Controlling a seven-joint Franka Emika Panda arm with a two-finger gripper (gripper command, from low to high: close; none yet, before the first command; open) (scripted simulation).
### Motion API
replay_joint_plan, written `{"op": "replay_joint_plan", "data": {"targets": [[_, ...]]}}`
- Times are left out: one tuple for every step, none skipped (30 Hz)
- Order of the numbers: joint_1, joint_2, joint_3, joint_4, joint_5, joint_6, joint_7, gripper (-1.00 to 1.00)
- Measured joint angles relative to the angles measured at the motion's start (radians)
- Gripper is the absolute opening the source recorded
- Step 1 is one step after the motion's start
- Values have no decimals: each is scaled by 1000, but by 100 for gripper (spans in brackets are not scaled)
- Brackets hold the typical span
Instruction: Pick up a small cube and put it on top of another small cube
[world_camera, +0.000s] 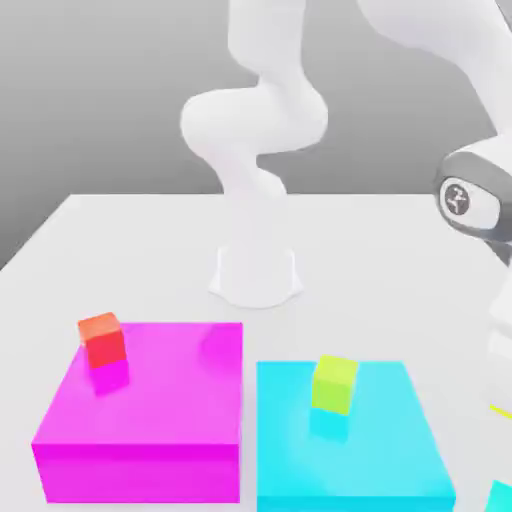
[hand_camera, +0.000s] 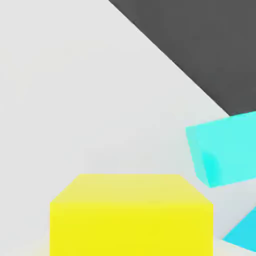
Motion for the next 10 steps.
{"op": "replay_joint_plan", "data": {"targets": [[-9, 20, -9, 36, -20, -17, -38, -100], [-14, 44, -17, 64, -39, -23, -65, -100], [-14, 75, -25, 79, -53, -9, -76, -100], [-11, 108, -33, 88, -66, 15, -77, -100], [-5, 142, -42, 93, -77, 44, -75, -100], [-1, 168, -48, 96, -85, 67, -72, 100], [-1, 168, -48, 96, -85, 67, -72, 100], [-1, 168, -48, 96, -85, 67, -72, 100], [-1, 168, -48, 96, -85, 67, -72, 100], [-1, 168, -48, 96, -85, 67, -72, 100]]}}
